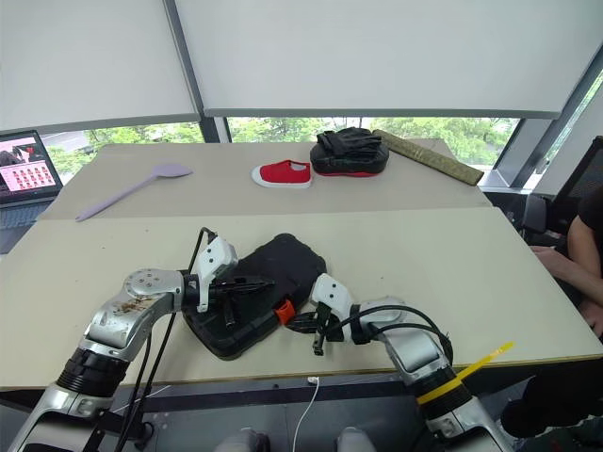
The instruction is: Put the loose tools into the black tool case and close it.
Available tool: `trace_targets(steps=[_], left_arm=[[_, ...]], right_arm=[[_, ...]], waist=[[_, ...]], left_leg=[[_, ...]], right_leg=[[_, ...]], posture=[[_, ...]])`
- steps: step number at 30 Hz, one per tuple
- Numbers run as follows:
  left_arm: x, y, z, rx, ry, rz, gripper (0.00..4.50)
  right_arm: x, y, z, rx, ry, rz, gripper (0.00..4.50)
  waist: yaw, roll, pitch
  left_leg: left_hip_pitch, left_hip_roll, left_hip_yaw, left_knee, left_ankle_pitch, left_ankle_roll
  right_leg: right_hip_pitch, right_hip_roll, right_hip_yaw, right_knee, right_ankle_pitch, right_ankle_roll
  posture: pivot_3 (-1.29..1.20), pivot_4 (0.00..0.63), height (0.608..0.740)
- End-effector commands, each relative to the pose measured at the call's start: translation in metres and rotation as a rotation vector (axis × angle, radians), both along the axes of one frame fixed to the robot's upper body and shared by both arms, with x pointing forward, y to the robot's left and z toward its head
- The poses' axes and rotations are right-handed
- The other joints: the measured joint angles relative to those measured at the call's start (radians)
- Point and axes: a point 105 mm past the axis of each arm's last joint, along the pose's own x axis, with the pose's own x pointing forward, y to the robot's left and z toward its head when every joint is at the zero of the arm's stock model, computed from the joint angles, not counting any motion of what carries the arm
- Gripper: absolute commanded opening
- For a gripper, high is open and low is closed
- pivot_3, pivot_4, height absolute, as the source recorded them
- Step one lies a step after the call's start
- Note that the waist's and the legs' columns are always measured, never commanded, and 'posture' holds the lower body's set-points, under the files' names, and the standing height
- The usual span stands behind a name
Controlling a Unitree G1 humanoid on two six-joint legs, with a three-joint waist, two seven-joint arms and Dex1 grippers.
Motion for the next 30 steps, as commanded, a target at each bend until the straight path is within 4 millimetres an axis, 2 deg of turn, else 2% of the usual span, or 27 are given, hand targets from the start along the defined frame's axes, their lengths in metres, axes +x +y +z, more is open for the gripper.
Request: trace_targets(steps=[1, 9, 17, 20, 25, 30], left_arm=[[-0.025, 0.012, -0.072, 0.121, 0.292, 0.042, 0.0], [-0.029, 0.012, -0.078, 0.129, 0.324, 0.046, 0.0], [-0.031, 0.011, -0.081, 0.127, 0.337, 0.045, 0.0], [-0.031, 0.011, -0.081, 0.125, 0.339, 0.046, 0.0], [-0.032, 0.011, -0.082, 0.122, 0.341, 0.045, 0.0], [-0.03, 0.013, -0.081, 0.124, 0.338, 0.048, 0.0]], right_arm=[[0.014, 0.012, 0.041, 0.087, -0.128, 0.007, 0.07], [0.013, 0.031, 0.051, 0.137, -0.097, 0.039, 0.07], [0.014, 0.037, 0.043, 0.149, -0.023, -0.02, 0.07], [0.01, 0.032, 0.041, 0.132, -0.018, -0.024, 0.07], [-0.004, 0.008, 0.036, 0.064, -0.016, -0.012, 0.07], [-0.014, 0.004, 0.036, 0.06, -0.004, -0.003, 0.07]], waist=[[0.0, 0.0, 0.0], [-0.01, -0.001, 0.0], [-0.02, -0.002, 0.0], [-0.019, -0.002, 0.0], [-0.012, -0.001, 0.0], [-0.004, 0.001, -0.003]], left_leg=[[-0.001, 0.0, 0.0, 0.0, 0.0, 0.0], [0.0, 0.001, 0.0, -0.001, 0.0, 0.0], [0.002, 0.0, 0.0, -0.007, 0.0, 0.0], [0.003, -0.001, 0.0, -0.01, 0.0, 0.0], [0.002, -0.002, 0.0, -0.011, 0.0, 0.0], [0.003, -0.001, 0.0, -0.015, 0.0, 0.0]], right_leg=[[-0.001, 0.0, 0.0, 0.0, 0.0, 0.0], [-0.002, 0.001, 0.0, 0.0, 0.001, -0.001], [-0.002, 0.001, 0.0, 0.0, 0.001, -0.002], [-0.002, 0.0, 0.0, 0.0, 0.002, -0.002], [-0.002, -0.001, 0.0, -0.002, 0.001, -0.003], [0.0, 0.0, 0.0, -0.01, 0.001, -0.002]], posture=[[0.0, 0.15, 0.74], [0.0, 0.15, 0.74], [0.0, 0.15, 0.74], [0.0, 0.15, 0.74], [0.0, 0.15, 0.74], [0.0, 0.15, 0.74]])
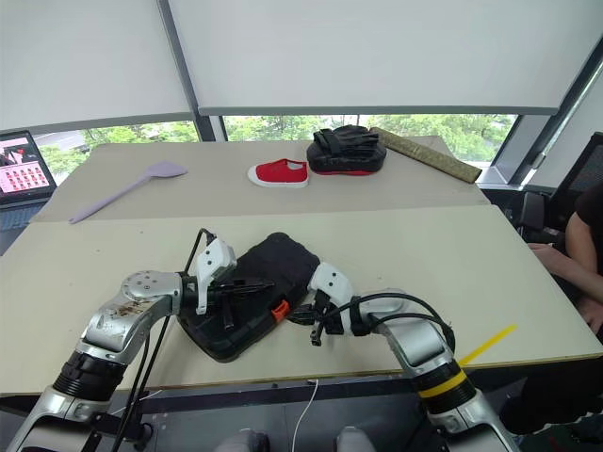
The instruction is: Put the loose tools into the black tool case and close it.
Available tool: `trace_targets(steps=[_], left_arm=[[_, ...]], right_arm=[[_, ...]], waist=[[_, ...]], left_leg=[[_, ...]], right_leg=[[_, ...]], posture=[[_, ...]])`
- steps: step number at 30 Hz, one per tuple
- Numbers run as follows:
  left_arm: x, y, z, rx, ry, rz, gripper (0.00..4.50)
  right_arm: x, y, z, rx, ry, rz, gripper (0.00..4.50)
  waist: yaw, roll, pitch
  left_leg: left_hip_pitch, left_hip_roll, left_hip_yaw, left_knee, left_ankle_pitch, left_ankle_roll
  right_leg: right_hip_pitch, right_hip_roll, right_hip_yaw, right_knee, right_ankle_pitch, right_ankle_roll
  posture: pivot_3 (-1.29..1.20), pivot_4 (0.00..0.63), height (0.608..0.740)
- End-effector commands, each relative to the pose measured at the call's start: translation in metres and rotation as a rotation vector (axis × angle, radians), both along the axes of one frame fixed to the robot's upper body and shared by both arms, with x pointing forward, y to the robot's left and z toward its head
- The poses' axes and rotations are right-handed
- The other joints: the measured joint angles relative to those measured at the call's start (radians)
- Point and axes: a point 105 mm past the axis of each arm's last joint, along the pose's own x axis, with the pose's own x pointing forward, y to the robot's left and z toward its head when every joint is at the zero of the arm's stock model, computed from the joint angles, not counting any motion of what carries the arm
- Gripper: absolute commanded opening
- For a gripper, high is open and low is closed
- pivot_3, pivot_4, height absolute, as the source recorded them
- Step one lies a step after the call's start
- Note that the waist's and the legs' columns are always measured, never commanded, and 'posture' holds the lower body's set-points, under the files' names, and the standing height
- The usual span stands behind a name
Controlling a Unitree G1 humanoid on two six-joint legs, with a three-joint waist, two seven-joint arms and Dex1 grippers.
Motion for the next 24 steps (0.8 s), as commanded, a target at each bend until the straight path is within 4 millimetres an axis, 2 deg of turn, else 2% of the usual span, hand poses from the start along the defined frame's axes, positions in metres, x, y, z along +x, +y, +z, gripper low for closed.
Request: trace_targets(steps=[1, 3, 4, 6, 7, 8, 9, 10, 11, 14, 16, 17, 18, 21, 24], left_arm=[[-0.023, 0.014, -0.076, 0.115, 0.297, 0.062, 0.0], [-0.02, 0.015, -0.07, 0.093, 0.255, 0.066, 0.0], [-0.012, 0.017, -0.052, -0.008, 0.213, 0.115, 0.0], [-0.011, 0.028, -0.017, -0.124, 0.057, 0.113, 0.52], [-0.015, 0.034, -0.007, -0.138, -0.001, 0.097, 0.66], [-0.025, 0.042, 0.001, -0.151, -0.037, 0.06, 1.08], [-0.03, 0.051, 0.009, -0.171, -0.071, 0.063, 1.46], [-0.037, 0.067, 0.015, -0.181, -0.082, 0.088, 1.74], [-0.043, 0.086, 0.019, -0.152, -0.117, 0.123, 2.2], [-0.054, 0.133, 0.021, -0.05, -0.181, 0.288, 3.28], [-0.065, 0.152, 0.016, 0.021, -0.188, 0.34, 4.1], [-0.07, 0.155, 0.014, 0.039, -0.193, 0.345, 4.36], [-0.076, 0.164, 0.009, 0.078, -0.183, 0.369, 4.5], [-0.093, 0.191, -0.003, 0.178, -0.184, 0.453, 4.5], [-0.099, 0.205, -0.006, 0.194, -0.193, 0.525, 4.5]], right_arm=[[-0.008, 0.003, 0.016, 0.047, -0.033, 0.024, 0.07], [-0.009, 0.002, 0.017, 0.053, -0.036, 0.026, 0.07], [-0.012, -0.003, 0.022, 0.067, -0.08, 0.041, 0.07], [-0.013, -0.019, 0.03, 0.059, -0.236, 0.058, 0.0], [-0.016, -0.024, 0.036, 0.08, -0.299, 0.084, 0.0], [-0.016, -0.033, 0.04, 0.111, -0.32, 0.064, 0.0], [-0.013, -0.041, 0.045, 0.14, -0.349, 0.031, 0.3], [-0.014, -0.054, 0.046, 0.144, -0.366, 0.017, 0.6], [-0.013, -0.067, 0.047, 0.127, -0.408, 0.002, 0.87], [-0.01, -0.095, 0.048, 0.091, -0.488, -0.018, 1.8], [-0.01, -0.107, 0.046, 0.066, -0.504, -0.01, 2.62], [-0.009, -0.11, 0.046, 0.061, -0.511, -0.004, 2.88], [-0.008, -0.116, 0.045, 0.052, -0.511, -0.006, 3.27], [-0.002, -0.134, 0.043, 0.018, -0.531, -0.026, 4.33], [0.002, -0.142, 0.042, 0.003, -0.546, -0.039, 4.46]], waist=[[0.002, 0.0, 0.0], [0.005, 0.0, 0.0], [0.006, 0.0, 0.0], [0.006, 0.0, 0.0], [0.005, -0.002, 0.002], [0.003, -0.004, 0.004], [-0.001, -0.005, 0.005], [-0.006, -0.005, 0.005], [-0.009, -0.005, 0.006], [-0.013, -0.007, 0.01], [-0.007, -0.009, 0.014], [-0.003, -0.009, 0.014], [0.001, -0.009, 0.015], [0.007, -0.014, 0.023], [0.015, -0.018, 0.025]], left_leg=[[0.0, 0.0, 0.0, 0.0, 0.0, 0.0], [0.0, 0.0, 0.0, 0.0, 0.0, 0.0], [-0.001, 0.0, 0.0, 0.0, 0.0, 0.0], [-0.002, 0.0, 0.0, 0.0, 0.0, 0.0], [-0.005, 0.0, 0.001, 0.0, 0.0, 0.0], [-0.008, 0.0, 0.001, 0.0, 0.001, 0.002], [-0.01, 0.001, 0.002, -0.001, 0.004, 0.007], [-0.011, 0.002, 0.002, -0.001, 0.004, 0.007], [-0.012, 0.003, 0.002, -0.002, 0.003, 0.006], [-0.013, 0.004, 0.001, -0.002, -0.001, 0.006], [-0.013, 0.003, 0.002, -0.002, -0.002, 0.006], [-0.014, 0.003, 0.002, -0.002, -0.003, 0.006], [-0.014, 0.002, 0.002, -0.002, -0.003, 0.005], [-0.016, 0.002, 0.005, -0.001, -0.005, 0.004], [-0.024, 0.002, 0.005, 0.001, -0.005, 0.004]], right_leg=[[0.0, 0.0, 0.0, 0.0, 0.0, 0.0], [0.0, 0.0, 0.0, -0.001, 0.0, 0.0], [0.0, 0.0, 0.0, -0.002, 0.0, 0.0], [-0.001, -0.001, 0.0, -0.003, 0.0, 0.0], [-0.001, -0.001, 0.001, -0.003, 0.0, 0.001], [-0.002, 0.0, 0.001, -0.003, 0.001, 0.002], [-0.004, 0.001, 0.0, -0.003, 0.003, 0.006], [-0.005, 0.002, 0.001, -0.003, 0.004, 0.007], [-0.005, 0.003, 0.001, -0.003, 0.003, 0.005], [-0.006, 0.003, 0.0, -0.003, 0.001, 0.001], [-0.006, 0.002, -0.001, -0.003, 0.0, -0.001], [-0.007, 0.001, -0.001, -0.003, 0.0, -0.001], [-0.008, 0.0, -0.001, -0.003, -0.001, -0.001], [-0.009, -0.002, 0.0, -0.004, -0.001, -0.001], [-0.017, -0.002, -0.001, -0.004, 0.0, -0.001]], posture=[[0.0, 0.15, 0.74], [0.0, 0.15, 0.74], [0.0, 0.15, 0.74], [0.0, 0.15, 0.74], [0.0, 0.15, 0.74], [0.0, 0.15, 0.74], [0.0, 0.15, 0.74], [0.0, 0.15, 0.74], [0.0, 0.15, 0.74], [0.0, 0.15, 0.74], [0.0, 0.15, 0.74], [0.0, 0.15, 0.74], [0.0, 0.15, 0.74], [0.0, 0.15, 0.74], [0.0, 0.15, 0.74]])
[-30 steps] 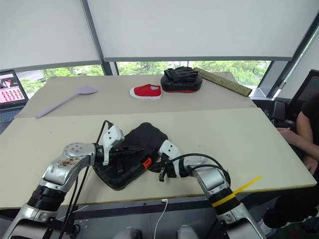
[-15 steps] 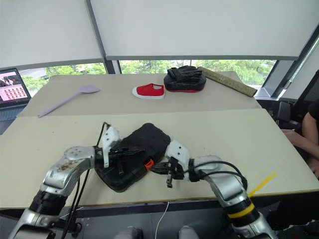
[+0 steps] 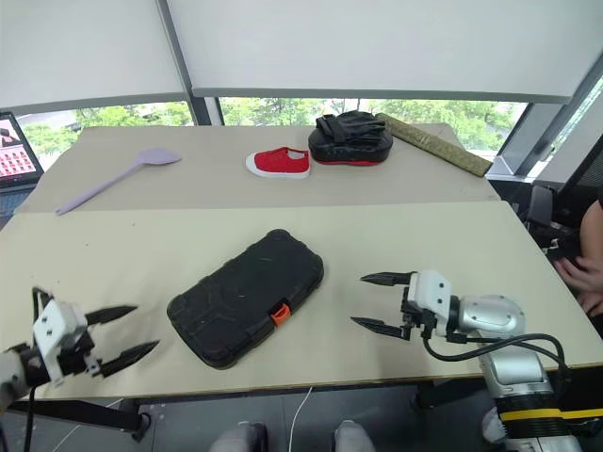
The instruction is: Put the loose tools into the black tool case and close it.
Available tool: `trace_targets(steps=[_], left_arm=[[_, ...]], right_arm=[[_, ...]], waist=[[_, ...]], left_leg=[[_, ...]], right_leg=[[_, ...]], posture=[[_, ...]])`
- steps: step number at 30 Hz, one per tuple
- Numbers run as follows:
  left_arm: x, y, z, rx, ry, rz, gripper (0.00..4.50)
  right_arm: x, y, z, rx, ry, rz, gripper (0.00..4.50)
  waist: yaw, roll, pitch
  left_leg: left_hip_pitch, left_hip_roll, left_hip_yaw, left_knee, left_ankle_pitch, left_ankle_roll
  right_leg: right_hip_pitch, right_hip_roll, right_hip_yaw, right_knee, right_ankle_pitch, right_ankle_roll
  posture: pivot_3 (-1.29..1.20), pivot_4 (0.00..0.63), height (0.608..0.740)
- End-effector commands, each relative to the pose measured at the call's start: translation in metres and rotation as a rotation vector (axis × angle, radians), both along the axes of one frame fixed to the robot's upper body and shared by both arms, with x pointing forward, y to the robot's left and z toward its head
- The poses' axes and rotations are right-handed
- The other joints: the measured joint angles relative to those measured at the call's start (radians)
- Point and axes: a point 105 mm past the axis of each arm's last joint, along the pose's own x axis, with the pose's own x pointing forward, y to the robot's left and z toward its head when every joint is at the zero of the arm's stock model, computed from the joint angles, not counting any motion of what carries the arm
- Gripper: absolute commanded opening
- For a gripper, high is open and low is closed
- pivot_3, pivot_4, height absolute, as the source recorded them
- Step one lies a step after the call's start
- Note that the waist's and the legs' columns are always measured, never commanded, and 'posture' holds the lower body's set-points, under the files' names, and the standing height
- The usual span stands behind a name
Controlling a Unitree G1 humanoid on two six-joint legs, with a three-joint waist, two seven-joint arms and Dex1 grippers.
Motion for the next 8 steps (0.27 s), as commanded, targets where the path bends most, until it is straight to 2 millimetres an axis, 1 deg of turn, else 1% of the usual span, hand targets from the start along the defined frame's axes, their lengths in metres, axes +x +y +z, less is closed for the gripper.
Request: trace_targets(steps=[1, 8], left_arm=[[-0.0009, 0.0154, 0.0138, 0.038, -0.086, 0.071, 4.5], [-0.0004, 0.0222, 0.0165, 0.009, -0.124, 0.146, 4.5]], right_arm=[[0.0041, -0.0093, 0.0131, 0.002, -0.082, -0.005, 4.46], [0.0099, -0.0186, 0.0084, 0.001, -0.09, -0.046, 4.46]], waist=[[0.007, -0.001, 0.001], [0.01, -0.001, 0.001]], left_leg=[[-0.002, 0.0, 0.0, 0.001, 0.0, 0.0], [-0.004, 0.0, 0.0, 0.002, 0.0, 0.0]], right_leg=[[-0.002, 0.0, -0.001, 0.0, 0.001, 0.001], [-0.002, 0.0, -0.001, 0.001, 0.001, 0.002]], posture=[[0.0, 0.15, 0.74], [0.0, 0.15, 0.74]])
